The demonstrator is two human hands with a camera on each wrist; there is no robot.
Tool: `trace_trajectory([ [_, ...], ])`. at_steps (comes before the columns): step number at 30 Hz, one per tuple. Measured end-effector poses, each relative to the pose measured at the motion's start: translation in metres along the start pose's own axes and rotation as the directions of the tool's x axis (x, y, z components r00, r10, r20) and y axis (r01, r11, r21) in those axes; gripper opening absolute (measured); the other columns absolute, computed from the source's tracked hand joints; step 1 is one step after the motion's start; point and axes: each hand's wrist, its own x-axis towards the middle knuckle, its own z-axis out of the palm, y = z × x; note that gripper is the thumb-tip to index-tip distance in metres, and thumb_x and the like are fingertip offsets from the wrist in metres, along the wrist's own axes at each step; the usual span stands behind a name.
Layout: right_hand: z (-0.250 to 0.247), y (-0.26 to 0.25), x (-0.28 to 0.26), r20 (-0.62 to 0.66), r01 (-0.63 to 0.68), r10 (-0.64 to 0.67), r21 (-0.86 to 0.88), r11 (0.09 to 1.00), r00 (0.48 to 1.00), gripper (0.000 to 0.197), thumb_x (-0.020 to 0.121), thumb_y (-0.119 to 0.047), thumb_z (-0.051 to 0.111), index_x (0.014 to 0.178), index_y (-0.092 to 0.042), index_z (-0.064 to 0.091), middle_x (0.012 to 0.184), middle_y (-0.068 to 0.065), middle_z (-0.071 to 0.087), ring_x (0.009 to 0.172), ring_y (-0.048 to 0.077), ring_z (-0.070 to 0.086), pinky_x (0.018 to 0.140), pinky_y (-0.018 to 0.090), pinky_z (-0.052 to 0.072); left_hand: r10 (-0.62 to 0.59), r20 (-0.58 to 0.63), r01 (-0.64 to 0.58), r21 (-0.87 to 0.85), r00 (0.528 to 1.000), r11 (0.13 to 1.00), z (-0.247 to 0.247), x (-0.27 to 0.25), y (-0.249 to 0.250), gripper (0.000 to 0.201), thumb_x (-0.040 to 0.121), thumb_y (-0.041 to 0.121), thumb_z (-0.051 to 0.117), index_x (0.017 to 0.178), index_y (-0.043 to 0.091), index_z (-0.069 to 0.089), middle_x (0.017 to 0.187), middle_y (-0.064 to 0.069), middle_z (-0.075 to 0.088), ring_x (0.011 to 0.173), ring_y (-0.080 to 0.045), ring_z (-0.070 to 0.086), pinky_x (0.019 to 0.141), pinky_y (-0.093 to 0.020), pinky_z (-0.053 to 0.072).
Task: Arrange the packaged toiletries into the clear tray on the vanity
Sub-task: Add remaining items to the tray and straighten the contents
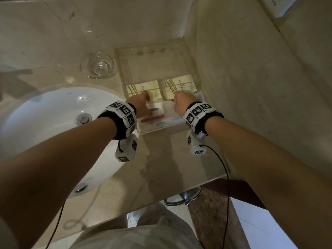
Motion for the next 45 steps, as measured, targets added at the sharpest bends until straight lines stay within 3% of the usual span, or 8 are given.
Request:
trace_trajectory([
  [12,-0.009,0.008,0.000,-0.107,-0.017,0.045,0.257,0.966,0.993,0.019,0.094,-0.007,0.047,0.108,0.000,0.059,0.096,0.011,0.062,0.086,0.024,0.058,0.080,0.034,0.052,-0.018,-0.015,0.018,-0.019,1.000,1.000,-0.004,0.001,-0.002,0.050,0.079,0.019,0.070,0.121,0.008,0.045,0.122,-0.017,0.055,0.108,-0.033,0.056,0.082,-0.035,0.045],
  [18,-0.002,-0.006,0.004,-0.092,0.046,-0.030,0.177,0.983,0.995,0.019,0.095,-0.009,0.047,0.109,-0.003,0.057,0.108,0.014,0.064,0.096,0.028,0.061,0.079,0.031,0.048,-0.003,-0.022,0.002,-0.053,1.000,0.999,-0.008,0.002,0.000,0.046,0.082,0.023,0.067,0.121,0.008,0.046,0.116,-0.018,0.060,0.101,-0.034,0.061,0.083,-0.038,0.049],
  [22,0.006,-0.009,0.003,-0.129,0.035,-0.011,0.186,0.982,0.992,0.021,0.096,-0.014,0.043,0.116,-0.008,0.050,0.097,0.012,0.063,0.081,0.027,0.058,0.070,0.033,0.047,0.034,-0.071,-0.041,-0.094,0.997,0.995,-0.009,0.004,0.005,0.036,0.085,0.023,0.061,0.118,0.010,0.052,0.112,-0.017,0.064,0.101,-0.034,0.062,0.089,-0.039,0.051],
  [29,-0.001,0.018,-0.001,-0.176,-0.085,0.099,0.081,0.993,0.980,0.022,0.096,-0.017,0.046,0.111,-0.007,0.057,0.113,0.014,0.064,0.104,0.031,0.061,0.080,0.033,0.048,0.033,-0.061,-0.042,-0.155,0.998,0.987,-0.004,0.008,0.019,0.031,0.084,0.016,0.064,0.114,0.011,0.057,0.110,-0.017,0.066,0.092,-0.031,0.065,0.084,-0.037,0.054],
  [36,0.000,0.037,-0.009,-0.130,-0.081,0.098,0.130,0.988,0.987,0.025,0.094,-0.017,0.047,0.115,-0.004,0.053,0.114,0.016,0.061,0.098,0.030,0.059,0.081,0.034,0.048,0.001,-0.084,-0.016,-0.188,0.997,0.982,0.001,0.018,0.032,0.027,0.079,0.003,0.066,0.105,0.008,0.061,0.111,-0.017,0.065,0.102,-0.032,0.062,0.087,-0.041,0.055],
  [39,0.002,0.039,-0.008,-0.174,-0.054,0.085,0.172,0.984,0.981,0.023,0.094,-0.015,0.047,0.114,-0.004,0.052,0.113,0.015,0.060,0.096,0.030,0.058,0.078,0.033,0.047,0.004,-0.083,-0.018,-0.170,0.997,0.985,0.006,0.021,0.036,0.034,0.081,0.004,0.065,0.113,0.009,0.057,0.111,-0.017,0.065,0.099,-0.031,0.062,0.083,-0.036,0.051],
  [42,0.006,0.042,-0.007,-0.218,0.007,0.026,0.145,0.989,0.976,0.025,0.091,-0.014,0.050,0.115,-0.008,0.055,0.125,0.012,0.051,0.113,0.029,0.051,0.090,0.036,0.046,-0.007,-0.086,-0.010,-0.194,0.996,0.981,0.009,0.021,0.036,0.042,0.082,0.008,0.064,0.121,0.012,0.050,0.111,-0.017,0.065,0.092,-0.029,0.061,0.077,-0.033,0.048],
  [45,0.008,0.046,-0.007,-0.230,0.037,-0.018,0.077,0.996,0.973,0.031,0.090,-0.011,0.049,0.121,-0.011,0.054,0.133,0.008,0.045,0.123,0.026,0.042,0.099,0.036,0.043,0.011,-0.027,-0.015,-0.151,1.000,0.988,0.011,0.021,0.037,0.049,0.083,0.011,0.062,0.130,0.013,0.046,0.123,-0.016,0.059,0.111,-0.033,0.057,0.084,-0.034,0.045],
])
